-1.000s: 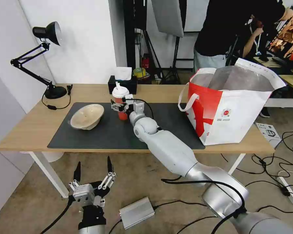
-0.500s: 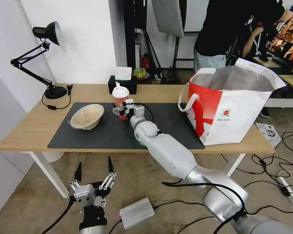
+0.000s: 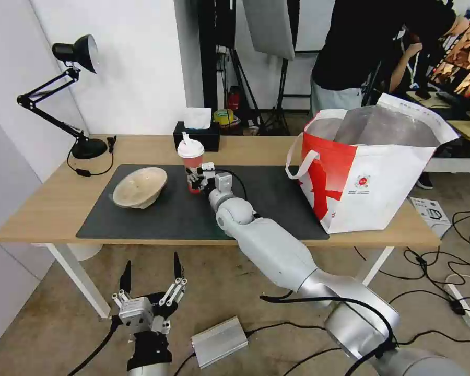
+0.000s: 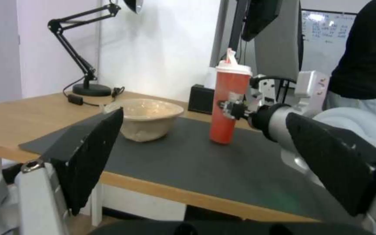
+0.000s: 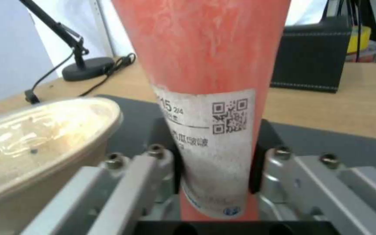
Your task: Pick up the trash from the table and place it into the takeout bag.
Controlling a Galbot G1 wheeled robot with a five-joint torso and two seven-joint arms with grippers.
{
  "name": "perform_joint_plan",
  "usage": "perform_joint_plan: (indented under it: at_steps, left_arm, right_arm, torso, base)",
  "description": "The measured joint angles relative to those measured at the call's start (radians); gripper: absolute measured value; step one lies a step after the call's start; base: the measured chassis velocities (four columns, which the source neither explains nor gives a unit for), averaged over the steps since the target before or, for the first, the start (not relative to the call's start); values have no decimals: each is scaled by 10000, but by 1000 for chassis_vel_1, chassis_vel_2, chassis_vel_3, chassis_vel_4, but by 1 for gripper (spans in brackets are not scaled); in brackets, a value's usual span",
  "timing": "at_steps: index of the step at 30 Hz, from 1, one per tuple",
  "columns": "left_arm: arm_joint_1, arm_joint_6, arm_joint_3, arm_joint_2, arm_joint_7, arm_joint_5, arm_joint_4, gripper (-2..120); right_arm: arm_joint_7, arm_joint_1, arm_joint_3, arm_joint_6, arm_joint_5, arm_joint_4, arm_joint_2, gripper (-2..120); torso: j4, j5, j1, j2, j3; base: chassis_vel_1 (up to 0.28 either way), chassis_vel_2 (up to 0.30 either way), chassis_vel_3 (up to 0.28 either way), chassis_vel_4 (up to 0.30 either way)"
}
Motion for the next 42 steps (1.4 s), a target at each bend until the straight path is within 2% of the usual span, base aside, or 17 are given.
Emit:
perform_joint_plan:
  at_steps: [2, 7, 14, 17, 18, 21, 31, 41, 42]
  left_arm:
    - [9, -2, -13, 12, 0, 1, -36, 100]
    - [15, -3, -18, 41, 0, 2, -67, 100]
    - [27, -3, -9, 69, 1, 8, -113, 100]
    - [34, -3, -6, 92, 2, 9, -139, 100]
    - [34, -3, -6, 92, 2, 9, -139, 100]
    - [12, -11, 9, 102, 2, 1, -145, 100]
    - [-63, -33, 65, 99, 1, -17, -127, 100]
    - [-43, -113, 90, 115, 0, -23, -132, 100]
    - [-51, -131, 103, 113, -1, -23, -131, 100]
  right_arm:
    - [110, -87, -1, -9, 12, 454, -205, 14]
    - [306, -196, -40, -111, 36, 1259, -582, 5]
    - [687, -428, 141, -384, 93, 2457, -1082, 5]
    - [1104, -482, 256, -804, 461, 3711, -1736, 5]
    - [1104, -482, 256, -804, 461, 3711, -1736, 5]
    - [1330, -489, 222, -1104, 914, 4672, -2491, 5]
    - [1357, -824, 371, -1167, 1178, 5689, -3588, 4]
    - [1359, -1336, 927, -1338, 1612, 7086, -4607, 4]
    - [1362, -1476, 1073, -1410, 1734, 7481, -4880, 4]
  torso:
    - [0, 1, 1, 0, 0]
    - [0, 1, 0, 0, 0]
    - [1, 2, 0, 0, 0]
    - [0, 1, 0, 0, -1]
    - [0, 1, 0, 0, -1]
    - [-1, 3, 0, 1, 0]
    - [-1, 3, 0, 0, 0]
    - [0, 3, 0, 0, 0]
    - [1, 2, 0, 1, 0]
  base:
    - [0, 0, 0, 0]
    - [0, 0, 0, 0]
    - [0, 0, 0, 0]
    - [0, 0, 0, 0]
    - [0, 0, 0, 0]
    - [0, 0, 0, 0]
    - [0, 0, 0, 0]
    - [0, 0, 0, 0]
    - [0, 0, 0, 0]
